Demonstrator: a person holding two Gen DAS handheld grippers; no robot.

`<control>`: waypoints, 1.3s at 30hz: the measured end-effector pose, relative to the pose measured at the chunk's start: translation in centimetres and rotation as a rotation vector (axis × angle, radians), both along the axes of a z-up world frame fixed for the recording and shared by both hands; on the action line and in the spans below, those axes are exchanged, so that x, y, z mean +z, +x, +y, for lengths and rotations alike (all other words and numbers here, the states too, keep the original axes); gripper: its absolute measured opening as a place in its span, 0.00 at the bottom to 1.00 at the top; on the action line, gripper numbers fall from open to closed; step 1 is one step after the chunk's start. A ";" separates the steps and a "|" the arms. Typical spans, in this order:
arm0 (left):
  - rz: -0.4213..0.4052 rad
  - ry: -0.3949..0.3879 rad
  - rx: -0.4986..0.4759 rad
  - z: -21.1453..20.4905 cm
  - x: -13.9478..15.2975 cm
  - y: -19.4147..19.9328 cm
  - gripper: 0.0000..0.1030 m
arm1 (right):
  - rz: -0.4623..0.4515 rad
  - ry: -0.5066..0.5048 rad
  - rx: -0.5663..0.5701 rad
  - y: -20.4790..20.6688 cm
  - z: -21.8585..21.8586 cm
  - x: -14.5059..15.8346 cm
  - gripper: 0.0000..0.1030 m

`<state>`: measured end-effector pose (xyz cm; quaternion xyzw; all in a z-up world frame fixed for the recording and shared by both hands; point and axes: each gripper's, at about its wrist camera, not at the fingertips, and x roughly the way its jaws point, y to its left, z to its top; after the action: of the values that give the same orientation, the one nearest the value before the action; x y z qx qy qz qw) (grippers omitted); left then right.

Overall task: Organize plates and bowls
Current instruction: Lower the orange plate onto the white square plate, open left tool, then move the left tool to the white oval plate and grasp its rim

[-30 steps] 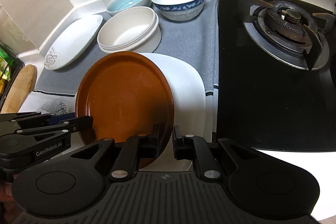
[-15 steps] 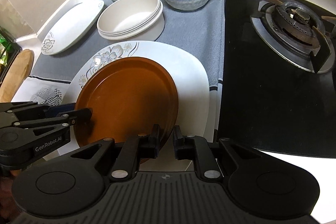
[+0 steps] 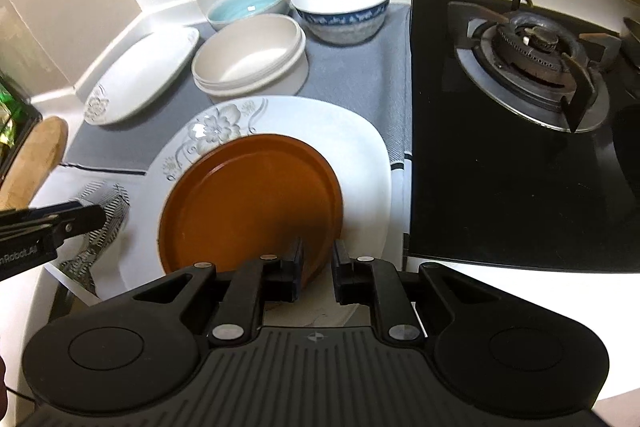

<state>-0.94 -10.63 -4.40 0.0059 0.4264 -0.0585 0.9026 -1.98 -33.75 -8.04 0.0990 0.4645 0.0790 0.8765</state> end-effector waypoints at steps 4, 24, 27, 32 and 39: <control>-0.012 -0.024 0.039 2.6 -0.1 0.3 0.15 | -0.035 0.023 0.005 -0.5 0.7 0.5 0.16; -0.100 -0.366 0.281 20.1 -2.8 11.4 0.16 | -0.127 -0.061 -0.094 2.2 9.5 8.3 0.18; -0.113 -0.413 0.282 20.9 -3.2 12.9 0.26 | -0.103 -0.075 -0.131 1.7 10.0 8.6 0.18; -0.059 -0.454 0.350 22.1 -4.7 15.4 0.29 | -0.084 -0.112 -0.154 1.3 11.1 9.1 0.18; 0.001 -0.505 0.380 22.3 -6.5 17.3 0.24 | -0.098 -0.148 -0.132 1.4 13.0 10.4 0.18</control>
<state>16.35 11.72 -10.91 -0.2983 0.3923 0.0070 0.8701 -0.63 -20.77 2.32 0.0606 0.4180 -0.0086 0.9064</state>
